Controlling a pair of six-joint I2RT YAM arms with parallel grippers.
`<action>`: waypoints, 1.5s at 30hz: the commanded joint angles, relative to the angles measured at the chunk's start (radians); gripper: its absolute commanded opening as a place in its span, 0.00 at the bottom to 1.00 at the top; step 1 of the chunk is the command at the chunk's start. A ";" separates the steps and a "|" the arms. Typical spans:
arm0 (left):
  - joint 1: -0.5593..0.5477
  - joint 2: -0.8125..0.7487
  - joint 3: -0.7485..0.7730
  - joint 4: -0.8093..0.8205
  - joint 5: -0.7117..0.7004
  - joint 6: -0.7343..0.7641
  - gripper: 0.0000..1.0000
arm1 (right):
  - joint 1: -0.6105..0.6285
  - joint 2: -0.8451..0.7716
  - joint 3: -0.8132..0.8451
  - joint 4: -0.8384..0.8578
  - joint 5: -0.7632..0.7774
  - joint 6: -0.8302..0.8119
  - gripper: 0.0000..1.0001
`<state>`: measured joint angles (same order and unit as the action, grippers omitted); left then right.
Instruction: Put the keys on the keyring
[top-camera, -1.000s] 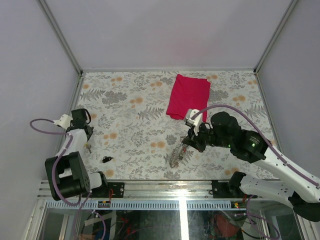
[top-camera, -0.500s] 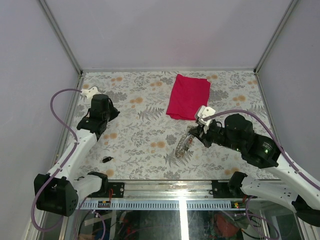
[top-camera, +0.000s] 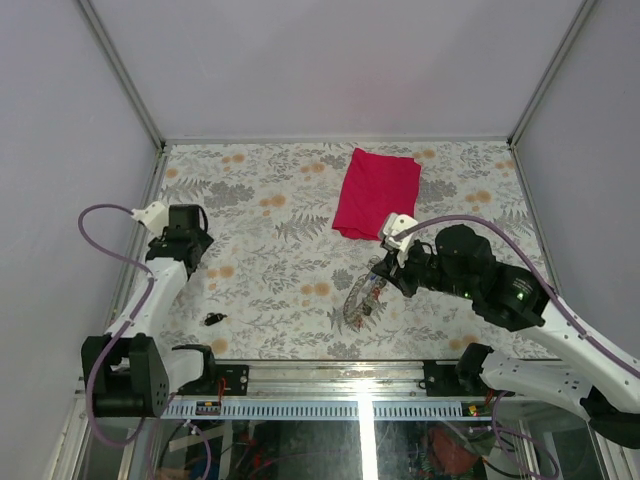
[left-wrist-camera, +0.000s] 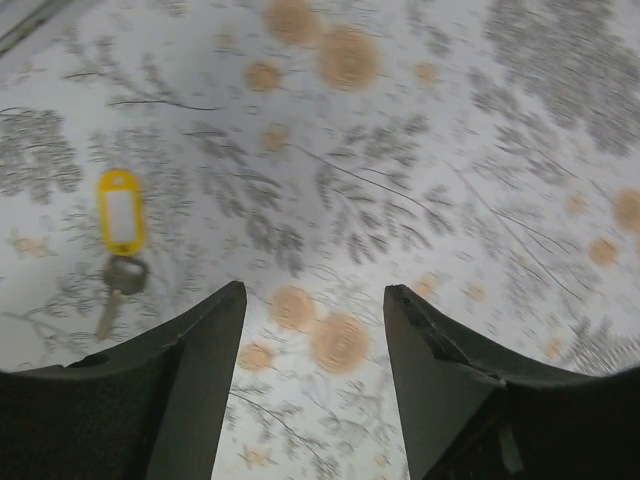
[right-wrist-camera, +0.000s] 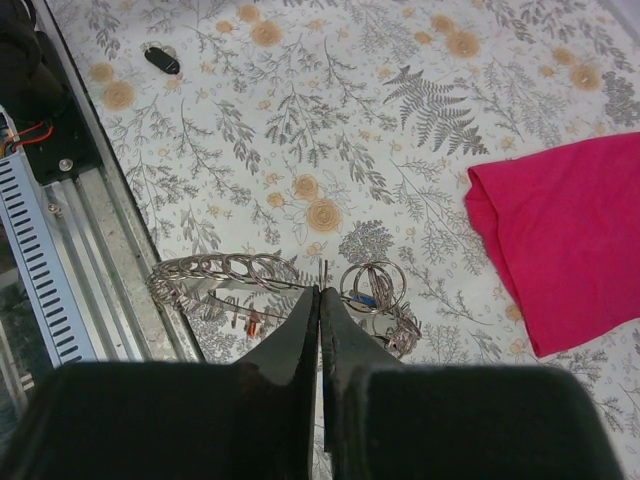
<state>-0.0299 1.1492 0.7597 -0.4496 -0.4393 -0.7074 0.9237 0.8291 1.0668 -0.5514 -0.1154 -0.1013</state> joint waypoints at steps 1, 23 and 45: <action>0.125 0.036 -0.045 0.027 -0.016 -0.021 0.62 | 0.005 0.021 0.063 0.046 -0.046 0.007 0.00; 0.378 0.257 -0.083 0.104 0.072 0.011 0.51 | 0.005 0.103 0.091 0.045 -0.098 -0.030 0.00; 0.383 0.276 -0.094 0.108 0.072 0.019 0.12 | 0.005 0.105 0.084 0.053 -0.107 -0.041 0.00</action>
<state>0.3443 1.4193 0.6628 -0.3798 -0.3580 -0.6930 0.9241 0.9333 1.0966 -0.5713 -0.2035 -0.1314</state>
